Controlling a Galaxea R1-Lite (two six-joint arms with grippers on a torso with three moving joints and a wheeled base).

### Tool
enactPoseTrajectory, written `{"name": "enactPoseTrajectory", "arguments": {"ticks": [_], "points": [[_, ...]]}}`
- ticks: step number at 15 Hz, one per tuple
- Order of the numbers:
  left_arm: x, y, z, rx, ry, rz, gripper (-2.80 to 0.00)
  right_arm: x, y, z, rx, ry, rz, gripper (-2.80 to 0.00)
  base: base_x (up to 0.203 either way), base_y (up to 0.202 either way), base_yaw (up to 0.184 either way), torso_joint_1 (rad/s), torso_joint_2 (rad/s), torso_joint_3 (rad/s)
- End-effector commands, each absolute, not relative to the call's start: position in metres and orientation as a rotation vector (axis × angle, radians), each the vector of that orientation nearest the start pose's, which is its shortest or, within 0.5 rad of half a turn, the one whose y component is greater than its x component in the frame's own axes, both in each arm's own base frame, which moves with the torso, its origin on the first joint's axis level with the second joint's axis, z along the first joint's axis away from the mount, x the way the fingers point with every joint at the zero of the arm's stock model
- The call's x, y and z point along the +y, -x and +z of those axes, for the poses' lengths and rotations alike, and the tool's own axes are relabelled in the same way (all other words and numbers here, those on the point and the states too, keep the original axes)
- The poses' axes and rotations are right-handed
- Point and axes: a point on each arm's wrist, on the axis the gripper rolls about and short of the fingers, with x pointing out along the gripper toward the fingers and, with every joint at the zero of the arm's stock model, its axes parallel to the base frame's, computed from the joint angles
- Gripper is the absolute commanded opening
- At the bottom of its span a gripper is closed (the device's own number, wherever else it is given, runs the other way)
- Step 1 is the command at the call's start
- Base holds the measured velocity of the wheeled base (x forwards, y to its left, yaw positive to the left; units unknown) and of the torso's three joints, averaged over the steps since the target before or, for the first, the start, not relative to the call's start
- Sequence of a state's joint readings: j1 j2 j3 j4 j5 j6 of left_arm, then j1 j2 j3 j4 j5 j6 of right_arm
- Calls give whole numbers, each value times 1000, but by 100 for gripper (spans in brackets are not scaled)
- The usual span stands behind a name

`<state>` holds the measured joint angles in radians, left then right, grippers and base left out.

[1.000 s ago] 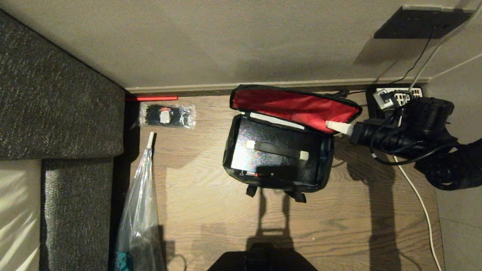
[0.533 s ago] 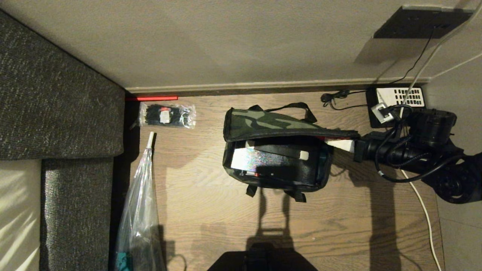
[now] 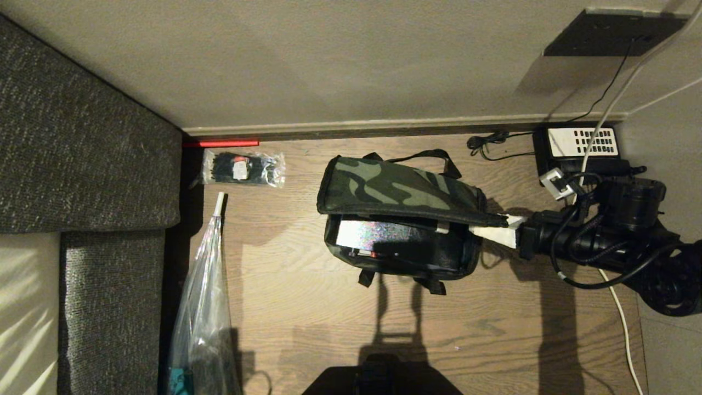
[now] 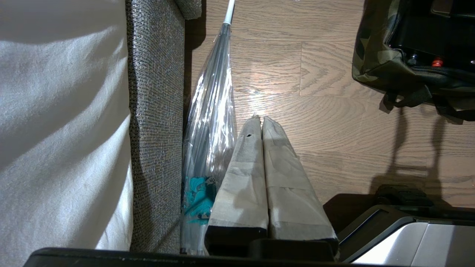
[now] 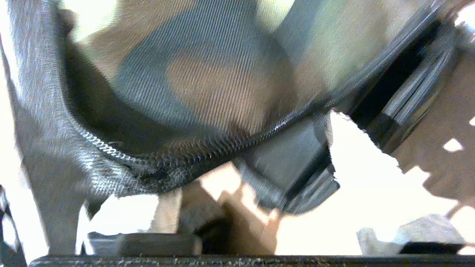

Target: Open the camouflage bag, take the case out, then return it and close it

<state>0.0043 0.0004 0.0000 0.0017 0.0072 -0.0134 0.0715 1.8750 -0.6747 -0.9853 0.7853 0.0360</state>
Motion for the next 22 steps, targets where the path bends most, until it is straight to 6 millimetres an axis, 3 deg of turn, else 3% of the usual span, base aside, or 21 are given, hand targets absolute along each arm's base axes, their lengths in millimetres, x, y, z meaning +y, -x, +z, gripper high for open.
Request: {"name": "enactPoseTrajectory", "arguments": {"ticks": [1, 5, 9, 10, 15, 19, 22], "points": [[0, 23, 74, 3, 14, 12, -280, 37, -293, 123, 258, -100, 881, 0, 0, 0, 0, 0, 0, 0], [0, 23, 74, 3, 15, 12, -280, 34, -239, 127, 310, -89, 944, 0, 0, 0, 0, 0, 0, 0], [0, 23, 74, 3, 14, 12, -280, 31, -201, 153, 289, -105, 938, 0, 0, 0, 0, 0, 0, 0], [0, 23, 74, 3, 15, 12, -280, 30, -188, 158, 290, -125, 933, -280, 0, 0, 0, 0, 0, 0], [0, 23, 74, 3, 14, 12, -280, 24, -116, 169, 255, -141, 868, -280, 0, 0, 0, 0, 0, 0], [0, 23, 74, 3, 14, 12, -280, 14, -72, 167, 235, -64, 474, -280, 0, 0, 0, 0, 0, 0], [0, 23, 74, 3, 15, 12, -280, 7, -30, 147, 273, 63, 293, -280, 0, 0, 0, 0, 0, 0]]}}
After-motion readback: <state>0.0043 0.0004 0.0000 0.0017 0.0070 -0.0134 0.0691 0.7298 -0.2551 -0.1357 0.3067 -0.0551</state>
